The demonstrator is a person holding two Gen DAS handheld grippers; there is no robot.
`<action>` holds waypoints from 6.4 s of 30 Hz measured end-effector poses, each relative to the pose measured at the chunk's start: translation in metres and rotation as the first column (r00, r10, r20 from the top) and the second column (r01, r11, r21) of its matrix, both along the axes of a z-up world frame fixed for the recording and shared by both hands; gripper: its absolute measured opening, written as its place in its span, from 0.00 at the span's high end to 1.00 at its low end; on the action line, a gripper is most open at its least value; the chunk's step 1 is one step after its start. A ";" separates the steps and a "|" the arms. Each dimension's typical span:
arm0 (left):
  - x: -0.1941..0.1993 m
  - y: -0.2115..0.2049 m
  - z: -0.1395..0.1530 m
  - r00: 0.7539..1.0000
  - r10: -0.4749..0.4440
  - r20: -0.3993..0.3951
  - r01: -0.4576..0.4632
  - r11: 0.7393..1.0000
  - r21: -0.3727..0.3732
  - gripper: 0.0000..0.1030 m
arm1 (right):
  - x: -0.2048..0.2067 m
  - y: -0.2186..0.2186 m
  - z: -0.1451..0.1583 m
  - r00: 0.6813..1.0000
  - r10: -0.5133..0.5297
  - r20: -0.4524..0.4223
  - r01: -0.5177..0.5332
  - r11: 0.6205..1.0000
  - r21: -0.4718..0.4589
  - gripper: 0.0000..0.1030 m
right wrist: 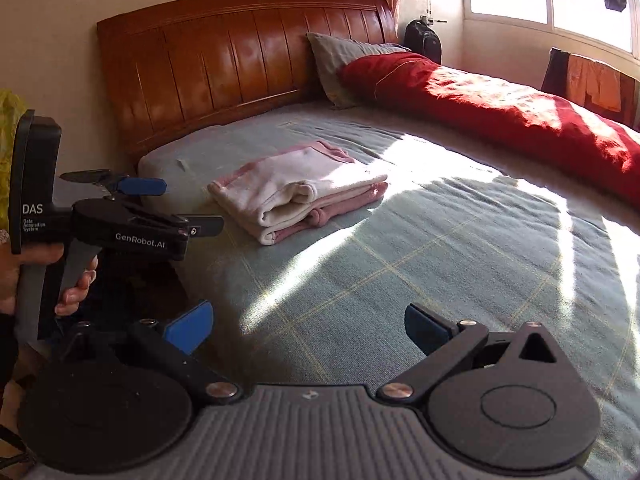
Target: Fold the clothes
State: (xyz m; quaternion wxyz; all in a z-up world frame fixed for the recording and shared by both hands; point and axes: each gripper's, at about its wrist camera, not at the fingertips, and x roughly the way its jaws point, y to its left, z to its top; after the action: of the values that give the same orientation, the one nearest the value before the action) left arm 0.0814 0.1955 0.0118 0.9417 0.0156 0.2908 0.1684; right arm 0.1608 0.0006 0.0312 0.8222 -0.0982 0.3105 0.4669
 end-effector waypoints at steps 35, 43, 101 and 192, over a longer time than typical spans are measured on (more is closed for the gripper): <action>-0.123 -0.079 0.017 0.953 0.304 0.007 -0.304 0.952 0.030 0.00 | -0.083 -0.012 0.007 0.997 -0.022 0.075 0.025 0.999 -0.035 0.00; -0.117 -0.068 0.011 0.957 0.280 -0.070 -0.285 0.955 -0.080 0.00 | -0.084 -0.006 0.010 0.990 -0.065 0.123 0.074 0.995 -0.072 0.00; -0.109 -0.056 0.052 0.919 0.381 -0.103 -0.393 0.904 -0.169 0.01 | -0.078 0.006 0.029 0.997 -0.068 0.025 0.069 0.997 -0.043 0.00; -0.099 -0.063 0.049 0.916 0.381 -0.126 -0.396 0.907 -0.141 0.01 | -0.066 0.001 0.021 0.993 -0.117 -0.011 0.116 0.991 -0.063 0.00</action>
State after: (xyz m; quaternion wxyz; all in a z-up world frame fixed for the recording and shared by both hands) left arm -0.0175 0.1324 0.0606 0.8724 -0.1118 0.3454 0.3271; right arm 0.0951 0.0011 0.0521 0.8423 -0.1022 0.3359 0.4090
